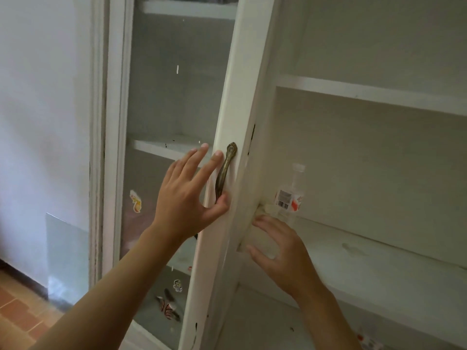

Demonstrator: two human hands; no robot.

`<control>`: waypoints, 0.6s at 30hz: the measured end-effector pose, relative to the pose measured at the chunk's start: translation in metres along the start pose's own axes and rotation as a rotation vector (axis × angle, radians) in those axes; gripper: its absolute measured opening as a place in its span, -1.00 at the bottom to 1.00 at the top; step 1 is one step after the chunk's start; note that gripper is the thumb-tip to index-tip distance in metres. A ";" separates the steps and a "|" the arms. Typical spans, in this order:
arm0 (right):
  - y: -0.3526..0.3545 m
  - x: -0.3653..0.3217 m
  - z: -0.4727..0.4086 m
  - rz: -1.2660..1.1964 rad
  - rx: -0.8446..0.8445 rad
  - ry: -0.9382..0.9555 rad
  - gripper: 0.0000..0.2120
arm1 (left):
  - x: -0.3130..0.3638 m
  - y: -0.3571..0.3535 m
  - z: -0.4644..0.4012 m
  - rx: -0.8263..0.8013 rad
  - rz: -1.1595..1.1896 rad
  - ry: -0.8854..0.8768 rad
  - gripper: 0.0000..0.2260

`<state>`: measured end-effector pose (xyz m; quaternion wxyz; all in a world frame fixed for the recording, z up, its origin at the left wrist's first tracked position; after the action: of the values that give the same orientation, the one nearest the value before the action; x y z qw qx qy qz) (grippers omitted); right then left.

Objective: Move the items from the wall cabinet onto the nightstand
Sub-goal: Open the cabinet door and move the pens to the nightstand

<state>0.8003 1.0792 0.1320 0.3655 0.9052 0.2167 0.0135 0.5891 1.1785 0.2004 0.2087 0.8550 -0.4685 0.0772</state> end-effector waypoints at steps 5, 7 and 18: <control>0.017 -0.049 -0.024 0.079 -0.015 0.165 -0.31 | -0.003 0.022 0.007 0.013 0.020 -0.046 -0.35; 0.017 -0.066 -0.029 0.073 -0.012 0.219 -0.26 | -0.004 0.035 0.010 0.046 0.009 -0.072 -0.36; 0.000 -0.148 -0.051 0.060 0.076 0.508 -0.19 | -0.024 0.117 0.029 0.148 -0.089 -0.139 -0.44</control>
<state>0.6573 1.0528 0.1892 0.2647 0.8918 0.2749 0.2431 0.4769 1.1288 0.1999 0.1152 0.8913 -0.4363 0.0429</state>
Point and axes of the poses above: each hand's wrist, its own z-axis away from the middle knuckle, its own y-axis out of the back of the hand, x = y × z, the point moved 6 cm from there along -z, towards the middle knuckle, and after that the axes turned 14 degrees about y, right-handed, at the moved point
